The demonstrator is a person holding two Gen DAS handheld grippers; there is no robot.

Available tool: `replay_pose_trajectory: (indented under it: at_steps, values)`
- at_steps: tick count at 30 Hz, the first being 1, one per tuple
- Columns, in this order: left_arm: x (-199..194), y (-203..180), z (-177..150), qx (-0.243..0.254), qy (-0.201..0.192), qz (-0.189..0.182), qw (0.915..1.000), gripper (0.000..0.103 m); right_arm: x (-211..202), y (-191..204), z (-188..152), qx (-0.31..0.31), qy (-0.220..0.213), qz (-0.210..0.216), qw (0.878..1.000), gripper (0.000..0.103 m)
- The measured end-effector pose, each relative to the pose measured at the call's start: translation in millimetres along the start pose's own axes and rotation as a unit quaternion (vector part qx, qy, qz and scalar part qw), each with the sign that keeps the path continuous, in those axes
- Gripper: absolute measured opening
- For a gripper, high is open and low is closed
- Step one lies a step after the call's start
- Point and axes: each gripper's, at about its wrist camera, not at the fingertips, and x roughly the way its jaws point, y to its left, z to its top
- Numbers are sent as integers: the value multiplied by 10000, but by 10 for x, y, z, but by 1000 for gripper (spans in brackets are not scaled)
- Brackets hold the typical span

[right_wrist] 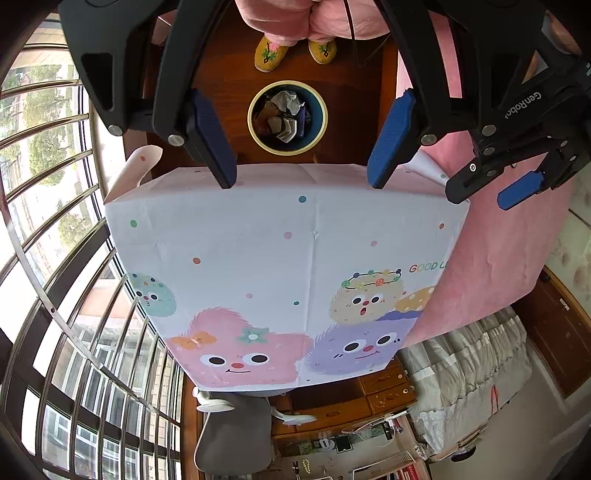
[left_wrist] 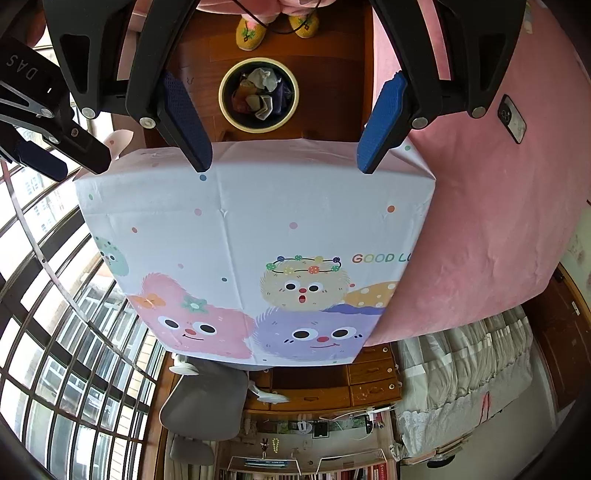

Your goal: Collect trash

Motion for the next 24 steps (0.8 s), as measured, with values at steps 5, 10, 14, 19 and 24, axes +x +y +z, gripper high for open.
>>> replay_pose_trajectory:
  at_steps: [5,10,14,19,24]
  values:
    - [-76,-23,49,-36,-137,77,9999,83,-91,15,66,-101,-192,-9,9998,71]
    - [-80,-15,64,-34,-144,80,9999,83,-86,43,92,-176,-225,4,9996,71]
    - [-77,-4,60,-60,-172,84,9998,83,-77,57,96,-173,-216,1,9996,71]
    - [-77,-31,59,-49,-179,82,9998,83,-44,77,113,-263,-205,21,9994,71]
    - [-86,-72,46,-26,-197,75,9998,83,-28,71,109,-266,-195,31,9995,71]
